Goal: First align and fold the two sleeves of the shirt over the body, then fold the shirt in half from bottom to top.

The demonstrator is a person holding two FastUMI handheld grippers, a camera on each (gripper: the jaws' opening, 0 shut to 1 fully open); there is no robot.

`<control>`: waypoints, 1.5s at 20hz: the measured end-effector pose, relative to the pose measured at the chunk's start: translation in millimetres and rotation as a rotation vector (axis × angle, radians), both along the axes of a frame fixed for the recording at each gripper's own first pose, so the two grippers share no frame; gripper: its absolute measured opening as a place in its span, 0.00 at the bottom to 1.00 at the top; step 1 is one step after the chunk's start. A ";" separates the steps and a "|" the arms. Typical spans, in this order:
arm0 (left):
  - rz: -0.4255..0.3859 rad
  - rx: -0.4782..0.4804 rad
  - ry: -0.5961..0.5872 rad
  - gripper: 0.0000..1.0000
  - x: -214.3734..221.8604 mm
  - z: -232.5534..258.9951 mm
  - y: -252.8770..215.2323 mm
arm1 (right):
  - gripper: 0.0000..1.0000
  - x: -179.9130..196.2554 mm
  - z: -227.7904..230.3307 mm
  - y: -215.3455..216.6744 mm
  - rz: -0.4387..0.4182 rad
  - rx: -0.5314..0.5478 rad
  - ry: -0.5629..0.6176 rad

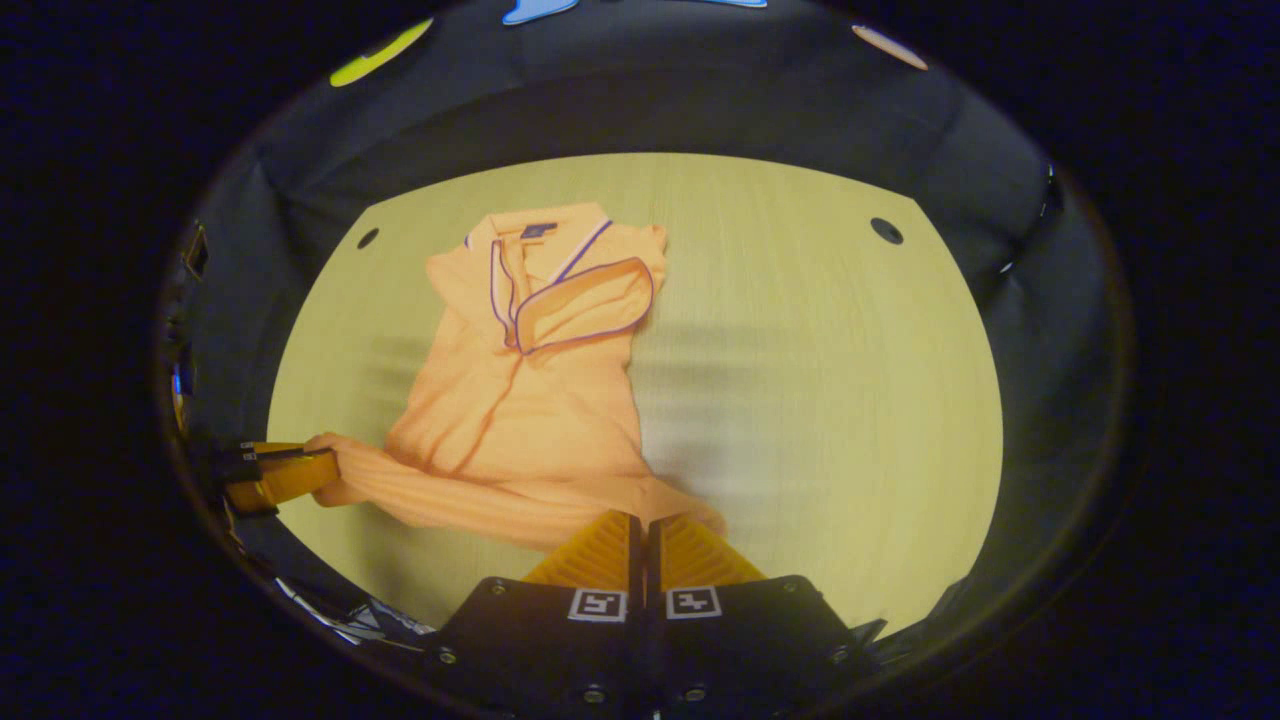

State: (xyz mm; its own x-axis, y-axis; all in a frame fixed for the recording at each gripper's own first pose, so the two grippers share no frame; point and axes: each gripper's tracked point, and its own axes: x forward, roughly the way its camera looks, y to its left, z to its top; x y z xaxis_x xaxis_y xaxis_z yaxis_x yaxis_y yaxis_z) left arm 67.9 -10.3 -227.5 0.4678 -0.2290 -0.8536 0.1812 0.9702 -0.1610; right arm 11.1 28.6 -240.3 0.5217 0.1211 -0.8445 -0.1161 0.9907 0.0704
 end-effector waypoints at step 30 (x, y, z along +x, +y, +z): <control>0.039 0.081 -0.435 0.05 375.6 -1.0 6.3 | 0.00 335.5 5.8 17.8 -0.088 0.101 -0.410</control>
